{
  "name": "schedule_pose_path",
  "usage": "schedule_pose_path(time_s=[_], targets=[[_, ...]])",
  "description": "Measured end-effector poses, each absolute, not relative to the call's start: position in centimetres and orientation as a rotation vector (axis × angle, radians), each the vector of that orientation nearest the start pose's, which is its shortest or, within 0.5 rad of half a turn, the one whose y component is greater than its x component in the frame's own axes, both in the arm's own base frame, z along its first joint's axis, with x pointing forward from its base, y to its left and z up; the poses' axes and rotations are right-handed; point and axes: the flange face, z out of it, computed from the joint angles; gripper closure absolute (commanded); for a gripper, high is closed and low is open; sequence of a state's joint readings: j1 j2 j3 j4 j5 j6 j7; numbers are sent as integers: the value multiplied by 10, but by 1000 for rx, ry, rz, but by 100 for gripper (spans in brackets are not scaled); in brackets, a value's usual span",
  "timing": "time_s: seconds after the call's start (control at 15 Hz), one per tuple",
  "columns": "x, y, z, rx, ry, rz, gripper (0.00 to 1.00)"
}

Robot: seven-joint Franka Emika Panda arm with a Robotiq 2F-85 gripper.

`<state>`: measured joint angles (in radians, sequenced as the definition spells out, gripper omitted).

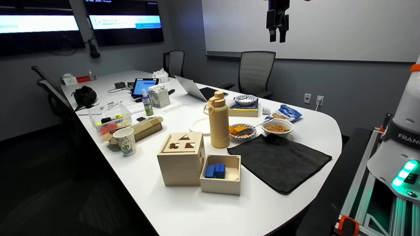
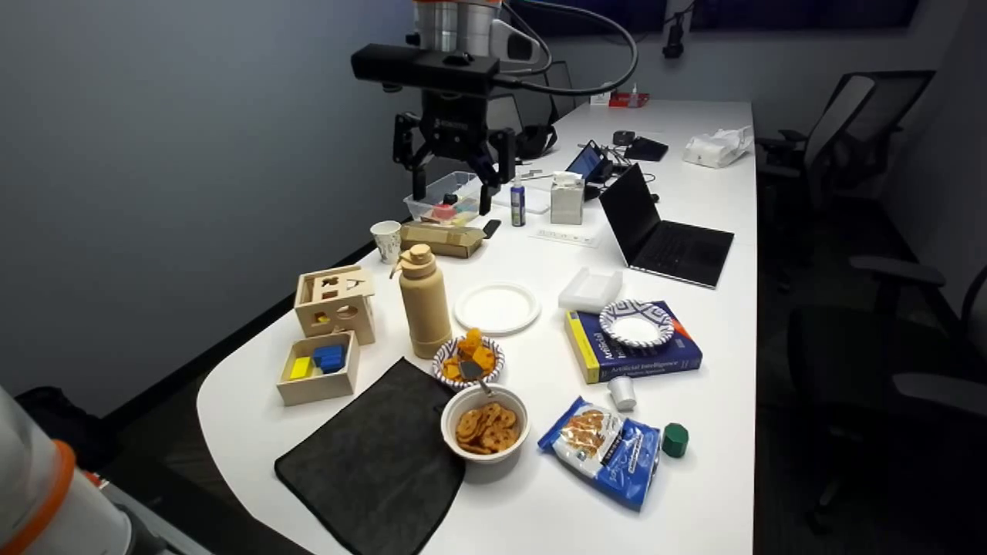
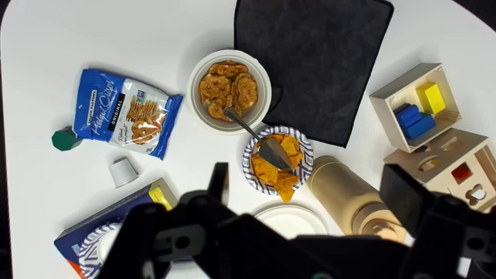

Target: Slide the lid on the wooden toy box to the right.

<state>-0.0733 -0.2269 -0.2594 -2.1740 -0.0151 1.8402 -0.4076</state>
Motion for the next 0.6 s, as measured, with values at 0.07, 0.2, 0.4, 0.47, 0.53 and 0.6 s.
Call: schedule_pose_path(time_s=[0.07, 0.2, 0.4, 0.47, 0.53, 0.6], targets=[[449, -152, 473, -3059, -113, 154, 0], [458, -121, 468, -3077, -59, 197, 0], [468, -45, 461, -3112, 37, 266, 0], [470, -15, 459, -3120, 69, 278, 0], [470, 14, 457, -3124, 100, 286, 0], [470, 42, 454, -3124, 131, 296, 0]])
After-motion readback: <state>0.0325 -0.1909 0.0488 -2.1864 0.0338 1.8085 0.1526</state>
